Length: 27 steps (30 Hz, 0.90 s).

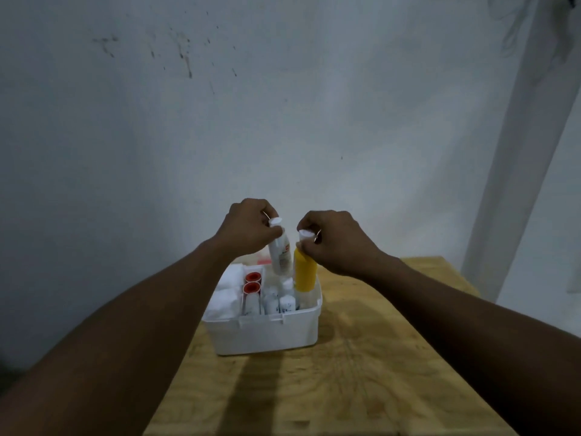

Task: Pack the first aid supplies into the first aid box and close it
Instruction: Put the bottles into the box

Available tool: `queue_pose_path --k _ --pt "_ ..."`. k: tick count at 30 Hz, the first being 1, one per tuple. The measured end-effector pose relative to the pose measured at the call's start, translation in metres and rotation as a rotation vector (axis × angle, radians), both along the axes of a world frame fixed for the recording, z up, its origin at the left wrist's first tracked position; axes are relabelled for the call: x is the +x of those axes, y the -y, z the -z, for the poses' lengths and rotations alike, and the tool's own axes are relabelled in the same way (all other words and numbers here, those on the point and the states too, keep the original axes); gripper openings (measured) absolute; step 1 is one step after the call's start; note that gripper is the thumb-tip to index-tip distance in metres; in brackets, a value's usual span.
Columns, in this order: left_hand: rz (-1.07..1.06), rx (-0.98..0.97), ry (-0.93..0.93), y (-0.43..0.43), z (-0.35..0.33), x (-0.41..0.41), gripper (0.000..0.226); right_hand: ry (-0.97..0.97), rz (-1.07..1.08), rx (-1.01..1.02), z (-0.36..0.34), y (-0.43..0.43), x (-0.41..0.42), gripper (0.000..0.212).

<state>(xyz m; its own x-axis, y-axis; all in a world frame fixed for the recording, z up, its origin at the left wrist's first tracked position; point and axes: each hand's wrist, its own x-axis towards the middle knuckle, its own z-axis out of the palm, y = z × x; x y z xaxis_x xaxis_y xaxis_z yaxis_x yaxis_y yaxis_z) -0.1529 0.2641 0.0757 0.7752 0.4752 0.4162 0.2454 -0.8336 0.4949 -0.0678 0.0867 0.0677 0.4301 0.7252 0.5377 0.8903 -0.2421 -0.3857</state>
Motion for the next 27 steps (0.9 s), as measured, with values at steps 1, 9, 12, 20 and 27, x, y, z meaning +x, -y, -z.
queue_pose_path --k 1,9,12,20,27 --pt "0.01 -0.007 -0.014 0.0 0.003 0.0 0.023 -0.006 -0.002 -0.024 0.004 0.0 -0.001 0.025" --pt "0.057 -0.05 -0.212 0.002 0.03 0.004 0.022 -0.062 -0.008 -0.097 0.024 -0.004 -0.001 0.024" --pt "0.07 -0.06 -0.276 0.001 0.039 0.005 0.024 -0.072 -0.016 -0.159 0.032 -0.007 0.0 0.025" --pt "0.076 -0.038 -0.376 -0.001 0.047 0.01 0.026 -0.118 -0.025 -0.261 0.054 -0.012 0.004 0.027" --pt "0.105 -0.119 -0.447 -0.01 0.038 0.011 0.016 -0.183 -0.021 -0.277 0.053 -0.019 0.008 0.029"
